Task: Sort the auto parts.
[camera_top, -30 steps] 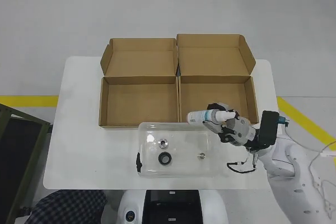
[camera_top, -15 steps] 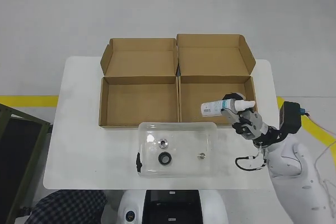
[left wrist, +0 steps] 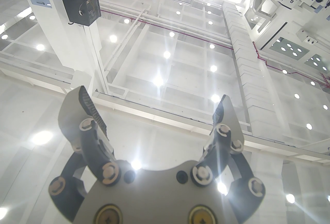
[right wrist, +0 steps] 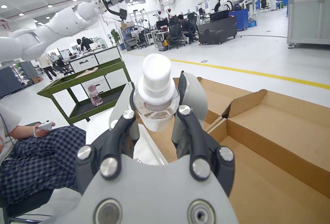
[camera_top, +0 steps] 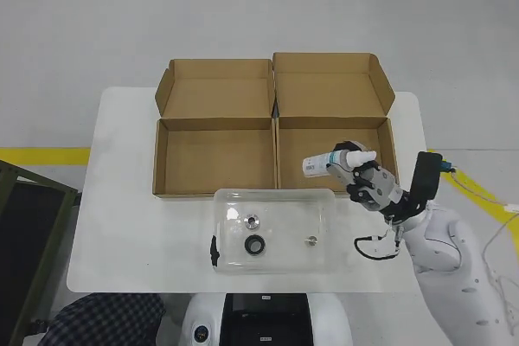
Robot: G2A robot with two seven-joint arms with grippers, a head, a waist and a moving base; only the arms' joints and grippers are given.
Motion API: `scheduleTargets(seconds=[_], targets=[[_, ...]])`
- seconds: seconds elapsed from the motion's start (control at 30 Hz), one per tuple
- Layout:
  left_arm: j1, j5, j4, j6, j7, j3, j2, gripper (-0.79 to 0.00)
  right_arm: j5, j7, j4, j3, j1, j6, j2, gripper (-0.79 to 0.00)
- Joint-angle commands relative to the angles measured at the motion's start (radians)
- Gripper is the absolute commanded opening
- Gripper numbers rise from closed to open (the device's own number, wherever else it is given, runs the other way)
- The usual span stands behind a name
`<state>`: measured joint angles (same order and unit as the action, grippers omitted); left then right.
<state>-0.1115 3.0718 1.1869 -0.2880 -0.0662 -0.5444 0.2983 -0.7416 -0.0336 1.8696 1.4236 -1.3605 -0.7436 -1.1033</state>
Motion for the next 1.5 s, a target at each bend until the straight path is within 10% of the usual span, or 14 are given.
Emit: scheduleTargets(seconds=[0.0, 0.57, 1.47], targets=[[0.000, 0.000, 0.000, 0.000, 0.000, 0.000, 0.000, 0.000, -0.037, -0.015, -0.016, -0.020, 0.018, 0.063, -0.004, -0.785], [0.000, 0.000, 0.000, 0.000, 0.000, 0.000, 0.000, 0.000, -0.275, -0.087, -0.087, -0.134, 0.099, 0.365, -0.026, -0.785], [0.000, 0.000, 0.000, 0.000, 0.000, 0.000, 0.000, 0.000, -0.374, -0.181, -0.283, -0.326, 0.264, 0.521, -0.079, -0.785]])
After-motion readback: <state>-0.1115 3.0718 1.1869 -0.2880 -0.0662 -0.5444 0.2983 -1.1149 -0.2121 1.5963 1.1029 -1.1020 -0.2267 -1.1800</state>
